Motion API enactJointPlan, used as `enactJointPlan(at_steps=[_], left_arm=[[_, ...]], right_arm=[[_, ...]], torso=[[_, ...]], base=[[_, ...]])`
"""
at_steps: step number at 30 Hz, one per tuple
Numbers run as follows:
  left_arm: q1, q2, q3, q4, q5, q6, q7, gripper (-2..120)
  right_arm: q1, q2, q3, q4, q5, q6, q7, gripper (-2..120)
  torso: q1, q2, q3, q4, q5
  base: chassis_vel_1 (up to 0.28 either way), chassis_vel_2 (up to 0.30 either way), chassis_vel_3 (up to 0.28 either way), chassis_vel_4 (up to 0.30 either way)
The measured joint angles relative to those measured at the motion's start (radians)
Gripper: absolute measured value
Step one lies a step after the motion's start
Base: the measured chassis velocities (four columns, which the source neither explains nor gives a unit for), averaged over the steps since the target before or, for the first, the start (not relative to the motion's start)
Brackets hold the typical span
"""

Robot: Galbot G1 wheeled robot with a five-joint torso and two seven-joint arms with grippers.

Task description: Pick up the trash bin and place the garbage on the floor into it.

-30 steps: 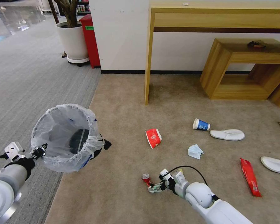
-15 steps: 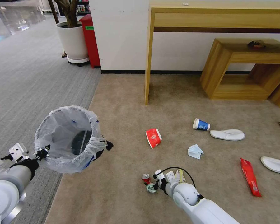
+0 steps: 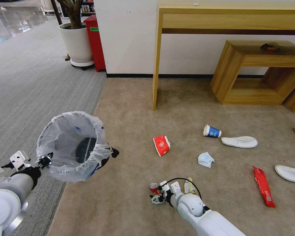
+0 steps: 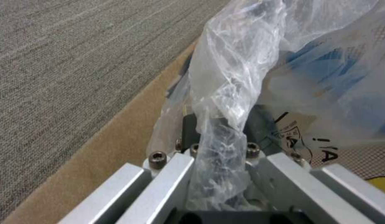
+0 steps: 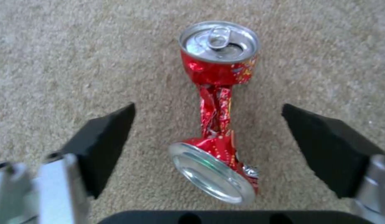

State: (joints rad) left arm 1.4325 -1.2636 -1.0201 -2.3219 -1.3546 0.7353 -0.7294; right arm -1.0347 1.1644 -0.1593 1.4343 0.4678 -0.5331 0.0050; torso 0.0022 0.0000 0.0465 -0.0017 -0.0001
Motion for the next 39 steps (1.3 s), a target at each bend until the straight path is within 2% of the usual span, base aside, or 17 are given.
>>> enactJointPlan(at_steps=[2,5,6,9,14,17,21,23,34,37,39], left_arm=[[0.0,0.0,0.0,0.0,0.0,0.0,0.0,0],[0.0,0.0,0.0,0.0,0.0,0.0,0.001,0],[0.0,0.0,0.0,0.0,0.0,0.0,0.001,0],[0.001,0.0,0.0,0.0,-0.001,0.0,0.001,0],[0.001,-0.004,0.001,0.0,0.0,0.0,0.001,0],[0.001,-0.006,0.005,-0.001,0.002,0.0,0.001,0],[0.0,-0.007,0.006,-0.001,0.003,0.0,0.001,0],[0.0,-0.007,0.007,-0.002,0.003,0.0,0.001,0],[0.004,-0.006,0.007,-0.008,0.004,0.0,0.001,0],[0.007,-0.005,0.008,-0.011,0.004,0.0,0.001,0],[0.013,0.001,0.015,-0.012,0.007,0.0,0.004,0]], right_arm=[[0.001,0.004,0.0,-0.004,-0.003,0.001,-0.002,83],[0.002,0.015,0.001,-0.013,-0.01,-0.004,-0.002,68],[0.002,0.015,0.001,-0.013,-0.01,-0.004,-0.002,68],[0.002,0.015,0.001,-0.021,-0.018,-0.013,-0.002,52],[0.004,0.017,0.004,-0.033,-0.02,-0.012,-0.009,43],[0.005,0.021,0.006,-0.037,-0.024,-0.011,-0.012,28],[0.005,0.02,0.006,-0.036,-0.025,-0.018,-0.008,20],[0.005,0.018,0.007,-0.034,-0.026,-0.025,-0.001,11],[-0.009,-0.02,0.016,0.003,-0.025,-0.019,0.007,10],[-0.018,-0.044,0.028,0.031,-0.025,0.002,0.008,10],[-0.027,-0.072,0.046,0.074,-0.022,0.053,0.015,10]], torso=[[0.0,0.0,0.0,0.0,0.0],[0.0,0.0,0.0,0.0001,0.0001],[0.0,0.0,0.0,0.0001,0.0001],[0.0,0.0,0.0,0.0,0.0001],[0.0,0.0,0.0,0.0,0.0001],[0.0,0.0,0.0,0.0,0.0001],[0.0,0.0,0.0,0.0,0.0002],[0.0,0.0,0.0,0.0,0.0],[0.0,0.0,0.0,0.0,0.0002],[0.0,0.0,0.0,0.0,0.0002],[0.0,0.0,0.0,-0.0001,0.0]], base=[[0.0,0.0,0.0,0.0],[0.0,0.0,0.0,0.0],[0.0,0.0,0.0,0.0],[0.0,0.0,0.0,0.0],[0.0,0.0,0.0,0.0],[0.0,0.0,0.0,0.0],[0.0,0.0,0.0,0.0],[0.0,0.0,0.0,0.0],[0.0,0.0,0.0,0.0],[0.0,0.0,0.0,0.0],[0.0,0.0,0.0,0.0]])
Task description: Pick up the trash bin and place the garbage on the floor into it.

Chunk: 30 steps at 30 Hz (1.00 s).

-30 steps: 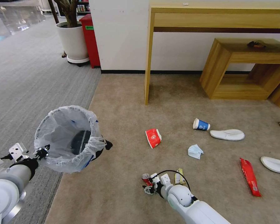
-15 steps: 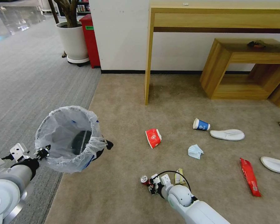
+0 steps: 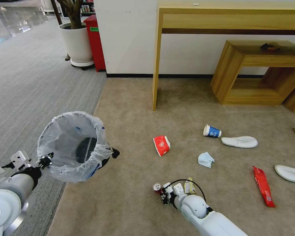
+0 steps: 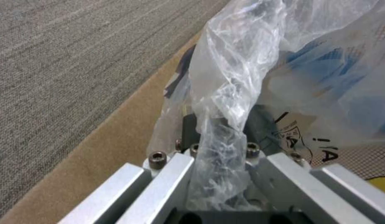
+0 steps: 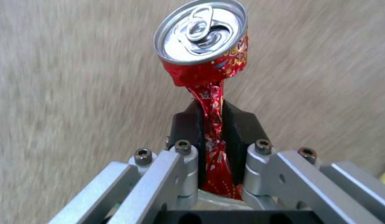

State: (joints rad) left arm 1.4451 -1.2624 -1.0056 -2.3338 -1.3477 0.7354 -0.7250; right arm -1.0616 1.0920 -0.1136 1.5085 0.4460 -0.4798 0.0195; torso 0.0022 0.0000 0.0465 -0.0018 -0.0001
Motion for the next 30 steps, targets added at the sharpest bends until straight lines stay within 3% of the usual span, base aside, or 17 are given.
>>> enactJointPlan(at_steps=[11,14,17,25,27,30], left_arm=[[0.024,0.059,0.071,0.01,0.021,0.0,0.004,0],[0.039,0.075,0.125,0.002,0.039,0.0,0.0,0],[0.048,0.098,0.168,0.001,0.049,0.0,0.0,0],[0.052,0.152,0.241,-0.004,0.022,0.0,-0.007,0],[0.051,0.185,0.32,0.007,0.062,0.0,0.009,0],[0.037,0.192,0.375,0.008,0.068,0.0,0.012,0]], right_arm=[[-0.002,-0.052,0.108,0.224,0.038,0.223,-0.04,10],[0.033,-0.073,0.145,0.301,0.088,0.352,-0.15,10],[0.07,-0.081,0.154,0.336,0.135,0.423,-0.212,10],[0.148,-0.065,0.132,0.367,0.219,0.54,-0.327,10],[0.208,-0.028,0.073,0.381,0.28,0.598,-0.413,10],[0.231,0.006,0.003,0.381,0.29,0.616,-0.438,10]], torso=[[0.0,0.0,0.0,0.0,0.0001],[0.0,0.0,0.0,0.0001,0.0001],[0.0,0.0,0.0,0.0001,0.0],[0.0,0.0,0.0,0.0001,0.0001],[0.0,0.0,0.0,0.0002,0.0],[0.0,0.0,0.0,0.0001,0.0]], base=[[0.0,0.0,0.0,0.0],[0.0,0.0,0.0,0.0],[0.0,0.0,0.0,0.0],[0.0,0.0,0.0,0.0],[0.0,0.0,0.0,0.0],[0.0,0.0,0.0,0.0]])
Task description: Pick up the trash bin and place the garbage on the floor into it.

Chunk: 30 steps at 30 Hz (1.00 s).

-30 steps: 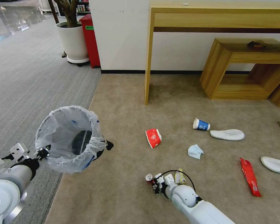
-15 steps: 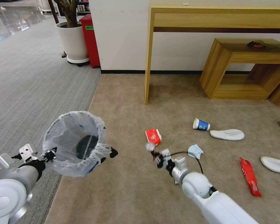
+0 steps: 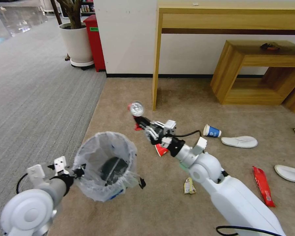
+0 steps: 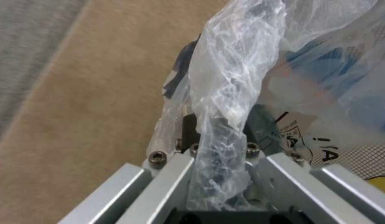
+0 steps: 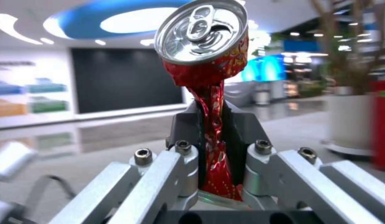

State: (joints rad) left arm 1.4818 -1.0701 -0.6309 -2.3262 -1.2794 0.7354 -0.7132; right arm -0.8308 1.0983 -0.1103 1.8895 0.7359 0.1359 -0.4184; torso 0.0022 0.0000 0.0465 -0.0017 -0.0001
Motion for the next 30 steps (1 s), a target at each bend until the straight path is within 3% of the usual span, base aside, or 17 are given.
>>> enactJointPlan(at_steps=[6,24,29,30], left_arm=[[-0.027,-0.004,0.04,0.013,0.005,0.0,0.0,0],[-0.045,-0.01,0.043,0.018,0.003,0.0,0.0,0],[-0.037,-0.01,0.042,0.013,0.011,0.0,0.0,0],[-0.036,-0.009,0.041,0.013,0.013,0.0,0.001,0]], right_arm=[[0.017,0.038,-0.103,-0.034,-0.048,0.033,-0.051,10],[0.014,-0.014,-0.118,-0.048,-0.084,0.037,-0.089,10],[0.012,-0.021,-0.106,-0.043,-0.085,0.034,-0.086,21],[0.011,-0.023,-0.104,-0.04,-0.085,0.033,-0.085,28]], torso=[[0.0,0.0,0.0,0.0,0.0001],[0.0,0.0,0.0,0.0,0.0002],[0.0,0.0,0.0,0.0,0.0002],[0.0,0.0,0.0,0.0,0.0002]], base=[[0.0,0.0,0.0,0.0],[0.0,0.0,0.0,0.0],[0.0,0.0,0.0,0.0],[0.0,0.0,0.0,0.0]])
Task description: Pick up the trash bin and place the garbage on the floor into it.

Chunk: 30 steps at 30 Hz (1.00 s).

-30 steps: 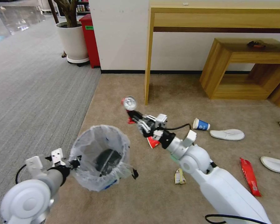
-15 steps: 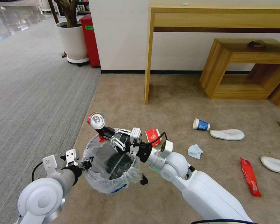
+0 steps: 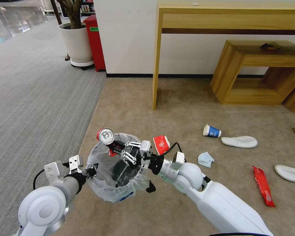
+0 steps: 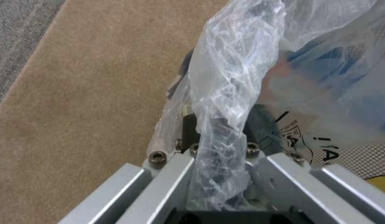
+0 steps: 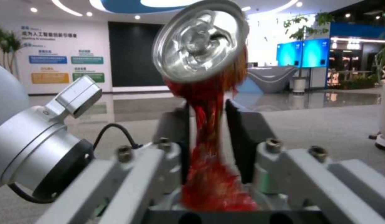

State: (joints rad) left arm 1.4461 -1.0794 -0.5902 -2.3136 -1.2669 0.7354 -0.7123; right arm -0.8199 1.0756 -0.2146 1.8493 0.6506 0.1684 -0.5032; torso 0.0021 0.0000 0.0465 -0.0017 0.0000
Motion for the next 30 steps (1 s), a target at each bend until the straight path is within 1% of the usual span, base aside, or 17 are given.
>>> enactJointPlan(at_steps=[2,4,5,6,7,8,9,10,12,14,15,16,17,19,21,26,30], left_arm=[[0.001,0.0,-0.001,0.0,0.001,0.0,0.0,0],[0.002,0.001,-0.002,-0.001,0.002,0.0,0.001,0],[0.002,0.001,-0.002,-0.001,0.002,0.0,0.001,0],[0.004,0.003,-0.006,-0.003,0.003,0.0,0.001,0],[0.004,0.003,-0.007,-0.004,0.003,0.0,0.002,0],[0.006,0.005,-0.01,-0.007,0.003,0.0,0.003,0],[0.009,0.007,-0.013,-0.011,0.003,0.0,0.004,0],[0.009,0.007,-0.013,-0.011,0.003,0.0,0.004,0],[0.014,0.01,-0.019,-0.018,0.002,0.0,0.005,0],[0.019,0.012,-0.022,-0.022,0.002,0.0,0.006,0],[0.023,0.013,-0.026,-0.028,0.001,0.0,0.008,0],[0.026,0.014,-0.028,-0.033,0.0,0.0,0.008,0],[0.026,0.014,-0.028,-0.033,0.0,0.0,0.008,0],[0.034,0.016,-0.033,-0.046,-0.001,0.0,0.01,0],[0.038,0.018,-0.038,-0.051,-0.002,0.0,0.01,0],[0.037,0.02,-0.046,-0.047,-0.002,0.0,0.01,0],[0.032,0.017,-0.053,-0.038,-0.001,0.0,0.01,0]], right_arm=[[-0.001,-0.001,0.001,0.001,0.0,0.0,0.0,29],[-0.002,-0.003,0.003,0.003,-0.001,-0.002,0.001,42],[-0.002,-0.003,0.003,0.003,-0.001,-0.002,0.001,42],[-0.004,-0.007,0.004,0.006,-0.001,-0.003,0.003,47],[-0.004,-0.008,0.005,0.007,-0.001,-0.004,0.004,48],[-0.005,-0.011,0.007,0.009,-0.001,-0.005,0.006,58],[-0.005,-0.014,0.008,0.011,-0.001,-0.006,0.01,63],[-0.005,-0.014,0.008,0.011,-0.001,-0.006,0.01,63],[-0.005,-0.019,0.013,0.013,-0.001,-0.008,0.017,73],[-0.002,-0.022,0.015,0.015,-0.001,-0.011,0.023,75],[0.005,-0.026,0.018,0.015,0.0,-0.014,0.032,83],[0.009,-0.028,0.019,0.015,0.0,-0.016,0.037,86],[0.009,-0.028,0.019,0.015,0.0,-0.016,0.037,86],[0.017,-0.034,0.021,0.015,0.002,-0.021,0.049,97],[0.02,-0.04,0.022,0.018,0.003,-0.021,0.056,100],[0.02,-0.061,0.035,0.035,0.008,-0.022,0.062,100],[-0.009,-0.094,0.075,0.078,0.014,-0.038,0.114,100]], torso=[[0.0,0.0,0.0,0.0,-0.0001],[0.0,0.0,0.0,0.0,0.0],[0.0,0.0,0.0,0.0,0.0],[0.0,0.0,0.0,0.0,0.0],[0.0,0.0,0.0,0.0,0.0],[0.0,0.0,0.0,-0.0001,0.0],[0.0,0.0,0.0,0.0,0.0],[0.0,0.0,0.0,0.0,0.0],[0.0,0.0,0.0,0.0,0.0],[0.0,0.0,0.0,-0.0001,0.0],[0.0,0.0,0.0,-0.0001,0.0],[0.0,0.0,0.0,0.0,0.0],[0.0,0.0,0.0,0.0,0.0],[0.0,0.0,0.0,0.0,0.0],[0.0,0.0,0.0,0.0,0.0],[0.0,0.0,0.0,0.0001,0.0],[0.0,0.0,0.0,0.0002,0.0002]], base=[[0.0,0.0,0.0,0.0],[0.0,0.0,0.0,0.0],[0.0,0.0,0.0,0.0],[0.0,0.0,0.0,0.0],[0.0,0.0,0.0,0.0],[0.0,0.0,0.0,0.0],[0.0,0.0,0.0,0.0],[0.0,0.0,0.0,0.0],[0.0,0.0,0.0,0.0],[0.0,0.0,0.0,0.0],[0.0,0.0,0.0,0.0],[0.0,0.0,0.0,0.0],[0.0,0.0,0.0,0.0],[0.0,0.0,0.0,0.0],[0.0,0.0,0.0,0.0],[0.0,0.0,0.0,0.0],[0.0,0.0,0.0,0.0]])
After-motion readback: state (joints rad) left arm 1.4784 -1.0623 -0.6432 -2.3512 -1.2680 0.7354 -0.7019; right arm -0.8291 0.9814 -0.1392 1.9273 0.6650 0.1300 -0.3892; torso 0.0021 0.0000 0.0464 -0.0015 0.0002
